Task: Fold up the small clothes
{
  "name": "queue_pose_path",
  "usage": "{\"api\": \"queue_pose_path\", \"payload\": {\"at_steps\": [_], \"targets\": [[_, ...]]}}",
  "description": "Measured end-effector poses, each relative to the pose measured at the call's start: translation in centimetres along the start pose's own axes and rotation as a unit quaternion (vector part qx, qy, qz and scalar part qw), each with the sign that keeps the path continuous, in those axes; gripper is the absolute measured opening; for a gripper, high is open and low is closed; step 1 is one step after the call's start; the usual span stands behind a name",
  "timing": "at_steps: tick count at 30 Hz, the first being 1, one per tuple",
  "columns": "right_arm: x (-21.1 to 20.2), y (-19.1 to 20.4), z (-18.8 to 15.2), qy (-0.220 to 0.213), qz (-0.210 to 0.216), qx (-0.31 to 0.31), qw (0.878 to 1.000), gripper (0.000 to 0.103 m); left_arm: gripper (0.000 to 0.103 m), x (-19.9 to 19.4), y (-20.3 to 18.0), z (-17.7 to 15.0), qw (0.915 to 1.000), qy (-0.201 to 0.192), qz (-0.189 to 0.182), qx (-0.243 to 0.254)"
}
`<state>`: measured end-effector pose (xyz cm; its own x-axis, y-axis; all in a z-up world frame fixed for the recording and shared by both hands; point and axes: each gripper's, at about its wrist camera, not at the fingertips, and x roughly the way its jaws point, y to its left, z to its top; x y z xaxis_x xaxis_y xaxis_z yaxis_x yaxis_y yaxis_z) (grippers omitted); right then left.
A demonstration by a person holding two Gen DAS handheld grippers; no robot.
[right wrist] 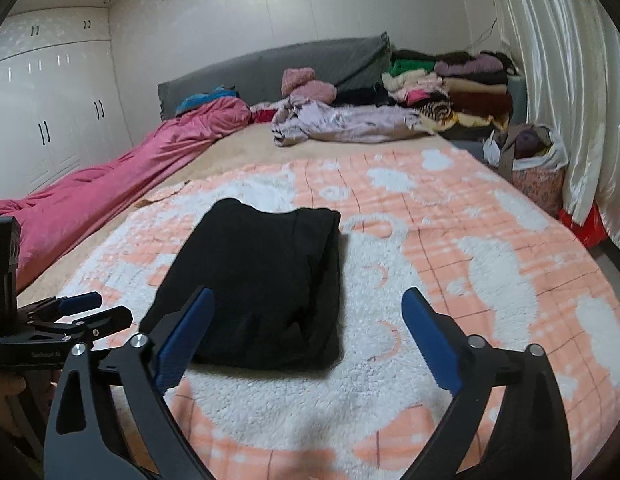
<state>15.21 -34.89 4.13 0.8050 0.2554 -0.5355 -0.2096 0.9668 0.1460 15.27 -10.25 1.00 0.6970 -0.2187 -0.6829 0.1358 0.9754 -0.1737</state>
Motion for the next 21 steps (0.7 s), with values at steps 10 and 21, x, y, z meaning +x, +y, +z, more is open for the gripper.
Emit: {"api": "queue_pose_path", "payload": {"at_steps": [10, 21], "targets": [[-3.2, 2.0, -2.0, -0.015, -0.008, -0.026, 1.0, 0.098, 0.093, -3.4, 0.5, -2.3, 0.9996, -0.019, 0.02, 0.006], [-3.6, 3.1, -6.1, 0.032, -0.029, -0.019, 0.999, 0.098, 0.093, -4.4, 1.0, -6.6, 0.9996, 0.005, 0.026, 0.003]]}}
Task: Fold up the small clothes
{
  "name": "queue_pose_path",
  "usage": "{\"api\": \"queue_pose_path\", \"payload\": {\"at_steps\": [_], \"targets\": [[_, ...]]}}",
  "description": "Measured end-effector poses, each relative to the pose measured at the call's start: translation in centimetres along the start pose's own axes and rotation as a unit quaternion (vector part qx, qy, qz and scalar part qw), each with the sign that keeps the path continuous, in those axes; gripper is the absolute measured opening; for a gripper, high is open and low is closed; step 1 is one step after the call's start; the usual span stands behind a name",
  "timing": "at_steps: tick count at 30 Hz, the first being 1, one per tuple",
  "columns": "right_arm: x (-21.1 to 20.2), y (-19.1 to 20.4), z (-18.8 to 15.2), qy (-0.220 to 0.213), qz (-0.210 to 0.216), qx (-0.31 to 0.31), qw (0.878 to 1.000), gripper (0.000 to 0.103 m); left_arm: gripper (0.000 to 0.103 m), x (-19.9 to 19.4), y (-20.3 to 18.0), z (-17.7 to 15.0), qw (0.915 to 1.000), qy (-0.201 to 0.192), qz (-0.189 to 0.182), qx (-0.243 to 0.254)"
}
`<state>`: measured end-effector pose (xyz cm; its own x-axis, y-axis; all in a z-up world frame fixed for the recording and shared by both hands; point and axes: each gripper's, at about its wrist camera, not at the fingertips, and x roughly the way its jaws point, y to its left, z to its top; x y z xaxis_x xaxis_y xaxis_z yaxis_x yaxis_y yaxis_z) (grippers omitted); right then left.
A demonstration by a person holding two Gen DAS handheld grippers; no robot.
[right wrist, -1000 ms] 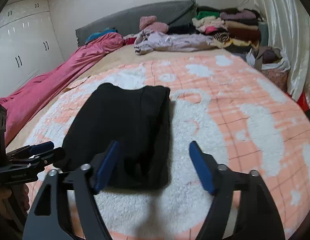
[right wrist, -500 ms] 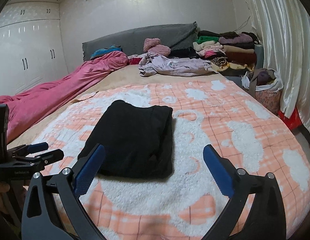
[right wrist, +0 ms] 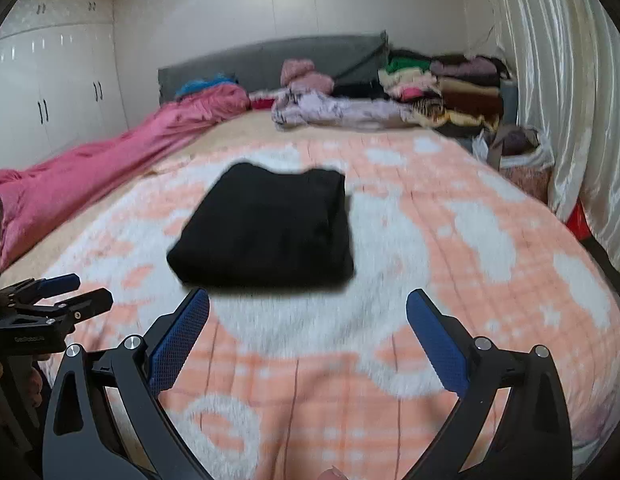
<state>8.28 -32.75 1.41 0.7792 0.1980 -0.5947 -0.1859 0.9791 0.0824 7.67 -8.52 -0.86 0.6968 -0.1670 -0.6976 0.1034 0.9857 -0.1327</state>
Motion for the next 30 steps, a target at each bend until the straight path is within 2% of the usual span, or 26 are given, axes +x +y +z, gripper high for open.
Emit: {"api": "queue_pose_path", "payload": {"at_steps": [5, 10, 30], "targets": [[1.1, -0.3, -1.9, 0.032, -0.017, 0.009, 0.999, 0.098, 0.093, 0.8, 0.5, -1.6, 0.9997, 0.022, -0.004, -0.008], [1.7, -0.8, -2.9, 0.05, -0.018, 0.014, 0.998, 0.098, 0.093, 0.6, 0.8, -1.6, 0.9997, 0.019, 0.001, -0.012], [0.9, -0.7, -2.5, 0.043, -0.016, 0.012, 0.999, 0.098, 0.093, 0.2, 1.0, -1.5, 0.9997, 0.02, 0.003, -0.015]]}}
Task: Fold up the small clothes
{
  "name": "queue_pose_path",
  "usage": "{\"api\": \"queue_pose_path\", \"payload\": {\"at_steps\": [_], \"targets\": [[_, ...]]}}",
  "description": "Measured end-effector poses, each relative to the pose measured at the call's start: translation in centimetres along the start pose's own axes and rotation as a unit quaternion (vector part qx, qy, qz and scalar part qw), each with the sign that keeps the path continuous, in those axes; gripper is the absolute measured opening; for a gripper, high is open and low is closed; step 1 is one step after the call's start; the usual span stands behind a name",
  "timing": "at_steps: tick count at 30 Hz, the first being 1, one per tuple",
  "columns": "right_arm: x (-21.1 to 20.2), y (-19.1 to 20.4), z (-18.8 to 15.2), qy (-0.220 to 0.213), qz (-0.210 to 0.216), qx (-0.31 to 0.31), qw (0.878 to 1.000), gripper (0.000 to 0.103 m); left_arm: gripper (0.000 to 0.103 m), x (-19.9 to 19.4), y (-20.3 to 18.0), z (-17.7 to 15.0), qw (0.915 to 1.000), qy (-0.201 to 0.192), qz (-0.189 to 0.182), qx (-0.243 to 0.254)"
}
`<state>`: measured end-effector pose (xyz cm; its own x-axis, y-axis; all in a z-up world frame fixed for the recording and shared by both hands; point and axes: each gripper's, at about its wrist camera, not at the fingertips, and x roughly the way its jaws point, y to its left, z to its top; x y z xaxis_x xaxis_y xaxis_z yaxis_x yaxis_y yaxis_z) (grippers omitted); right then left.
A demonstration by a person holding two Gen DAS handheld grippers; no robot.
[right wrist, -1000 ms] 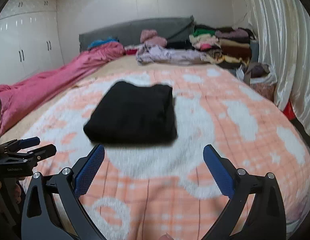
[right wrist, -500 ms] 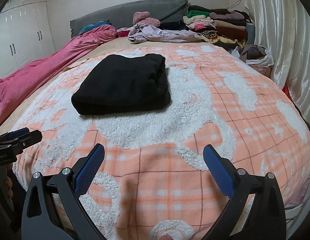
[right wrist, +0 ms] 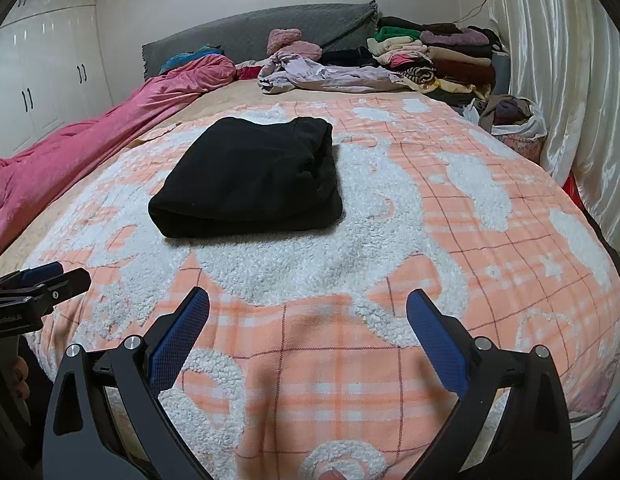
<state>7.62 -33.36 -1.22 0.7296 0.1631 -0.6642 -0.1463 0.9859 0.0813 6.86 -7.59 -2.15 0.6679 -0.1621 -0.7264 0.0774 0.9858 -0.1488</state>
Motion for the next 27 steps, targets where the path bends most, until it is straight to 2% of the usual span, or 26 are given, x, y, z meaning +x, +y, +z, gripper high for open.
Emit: {"api": "queue_pose_path", "payload": {"at_steps": [27], "targets": [[-0.54, 0.22, -0.08, -0.011, -0.007, -0.01, 1.0, 0.098, 0.093, -0.26, -0.24, -0.14, 0.9999, 0.002, -0.008, -0.006]]}}
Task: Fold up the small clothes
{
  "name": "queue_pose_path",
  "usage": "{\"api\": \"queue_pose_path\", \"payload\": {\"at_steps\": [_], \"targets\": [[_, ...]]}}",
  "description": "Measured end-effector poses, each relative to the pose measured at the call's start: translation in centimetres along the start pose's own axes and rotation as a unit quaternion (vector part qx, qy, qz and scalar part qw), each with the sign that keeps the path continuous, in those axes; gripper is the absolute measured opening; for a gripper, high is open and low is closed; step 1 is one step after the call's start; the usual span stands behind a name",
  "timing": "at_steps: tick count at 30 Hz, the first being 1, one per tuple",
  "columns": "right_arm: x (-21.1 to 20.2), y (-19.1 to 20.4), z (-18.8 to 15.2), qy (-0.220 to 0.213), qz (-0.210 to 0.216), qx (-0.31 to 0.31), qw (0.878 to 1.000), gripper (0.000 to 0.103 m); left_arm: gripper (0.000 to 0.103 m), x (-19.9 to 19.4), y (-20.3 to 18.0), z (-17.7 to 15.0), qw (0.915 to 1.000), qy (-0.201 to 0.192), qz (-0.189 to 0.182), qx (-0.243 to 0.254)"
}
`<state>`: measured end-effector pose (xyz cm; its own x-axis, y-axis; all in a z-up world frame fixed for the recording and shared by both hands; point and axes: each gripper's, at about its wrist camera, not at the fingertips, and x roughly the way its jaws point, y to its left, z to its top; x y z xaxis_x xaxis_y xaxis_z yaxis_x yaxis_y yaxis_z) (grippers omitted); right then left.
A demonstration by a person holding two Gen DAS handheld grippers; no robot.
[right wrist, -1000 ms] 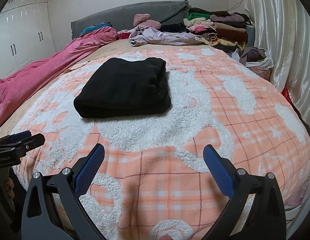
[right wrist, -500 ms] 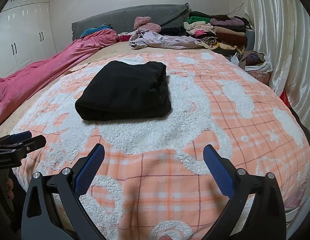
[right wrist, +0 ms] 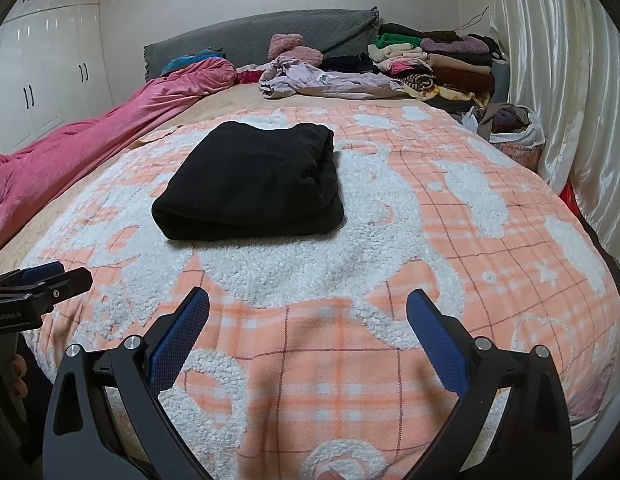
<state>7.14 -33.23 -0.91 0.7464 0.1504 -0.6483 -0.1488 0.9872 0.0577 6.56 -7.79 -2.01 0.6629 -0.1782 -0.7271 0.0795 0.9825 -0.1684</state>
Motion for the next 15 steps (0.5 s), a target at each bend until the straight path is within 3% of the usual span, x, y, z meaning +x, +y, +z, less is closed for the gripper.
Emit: {"api": "queue_pose_path", "payload": {"at_steps": [15], "targets": [[0.01, 0.38, -0.12, 0.004, 0.0, -0.004, 1.0, 0.098, 0.093, -0.06, -0.05, 0.05, 0.9999, -0.002, 0.014, 0.007]]}}
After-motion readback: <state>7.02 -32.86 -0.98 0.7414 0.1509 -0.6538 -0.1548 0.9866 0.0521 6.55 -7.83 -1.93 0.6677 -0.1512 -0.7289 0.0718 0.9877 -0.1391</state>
